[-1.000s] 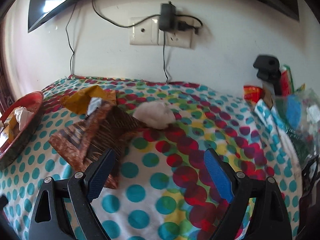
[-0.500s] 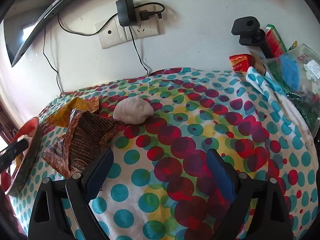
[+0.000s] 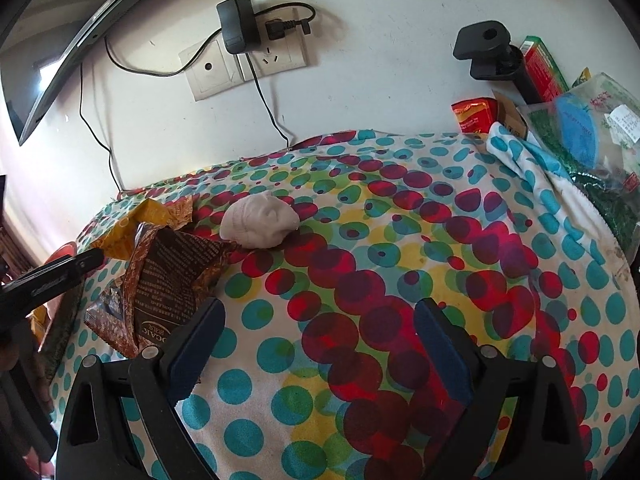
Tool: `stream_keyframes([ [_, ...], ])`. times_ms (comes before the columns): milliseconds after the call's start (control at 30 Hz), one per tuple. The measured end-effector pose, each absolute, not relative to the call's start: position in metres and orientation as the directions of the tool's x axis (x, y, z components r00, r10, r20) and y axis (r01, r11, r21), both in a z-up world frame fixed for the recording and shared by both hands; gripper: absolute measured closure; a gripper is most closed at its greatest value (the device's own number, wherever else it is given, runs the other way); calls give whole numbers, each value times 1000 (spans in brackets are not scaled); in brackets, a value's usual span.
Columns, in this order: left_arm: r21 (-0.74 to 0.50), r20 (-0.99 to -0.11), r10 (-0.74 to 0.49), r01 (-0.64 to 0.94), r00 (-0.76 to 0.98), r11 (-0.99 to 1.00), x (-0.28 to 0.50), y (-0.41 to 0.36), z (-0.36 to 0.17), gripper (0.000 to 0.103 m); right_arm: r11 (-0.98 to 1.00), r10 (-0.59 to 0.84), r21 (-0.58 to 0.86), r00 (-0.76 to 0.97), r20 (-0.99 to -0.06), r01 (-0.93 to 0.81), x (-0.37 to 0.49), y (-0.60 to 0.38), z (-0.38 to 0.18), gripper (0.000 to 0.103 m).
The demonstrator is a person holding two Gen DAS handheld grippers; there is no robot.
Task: Organize objects
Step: 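Move the left gripper to the yellow chip bag, then grasp the yellow chip bag with the left gripper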
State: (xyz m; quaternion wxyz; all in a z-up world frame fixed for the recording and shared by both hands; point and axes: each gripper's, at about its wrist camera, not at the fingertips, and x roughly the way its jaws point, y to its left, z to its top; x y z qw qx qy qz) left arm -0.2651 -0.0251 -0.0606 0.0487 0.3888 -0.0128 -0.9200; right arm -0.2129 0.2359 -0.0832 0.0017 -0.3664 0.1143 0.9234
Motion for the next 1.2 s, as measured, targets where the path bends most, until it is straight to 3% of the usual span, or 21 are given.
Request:
stream_keyframes([
  [633,-27,-769,-64,132,-636,-991,-306,-40,-93,38,-965,-109,245,-713,-692,-91,-217,240,-89,8],
  [700,-47,-778,-43,126,-627,-991,-307,-42,-97,51,-965,-112,246,-711,-695,-89,-218,239,-90,8],
  [767,-36,-789,-49,126,-612,-991,-309,-42,-100,100,-965,-112,247,-711,-695,-90,-218,239,-90,8],
  [800,-34,-792,-57,138,-608,-990,-308,-43,-102,103,-965,-112,247,-710,-695,-89,-218,239,-90,8],
  [1033,-14,-797,-75,143,-600,-990,-301,-44,-99,103,-963,-119,256,-712,-692,-88,-218,239,-91,8],
  [1100,1,-790,-93,150,-606,-989,-290,-44,-94,92,-960,-122,264,-712,-691,-91,-218,239,-91,8],
  [1167,2,-793,-90,145,-603,-989,-279,-44,-88,47,-958,-129,273,-712,-691,-92,-218,240,-91,8],
  [1200,0,-779,-80,127,-622,-992,-271,-43,-81,41,-957,-130,276,-711,-691,-93,-218,241,-91,8],
])
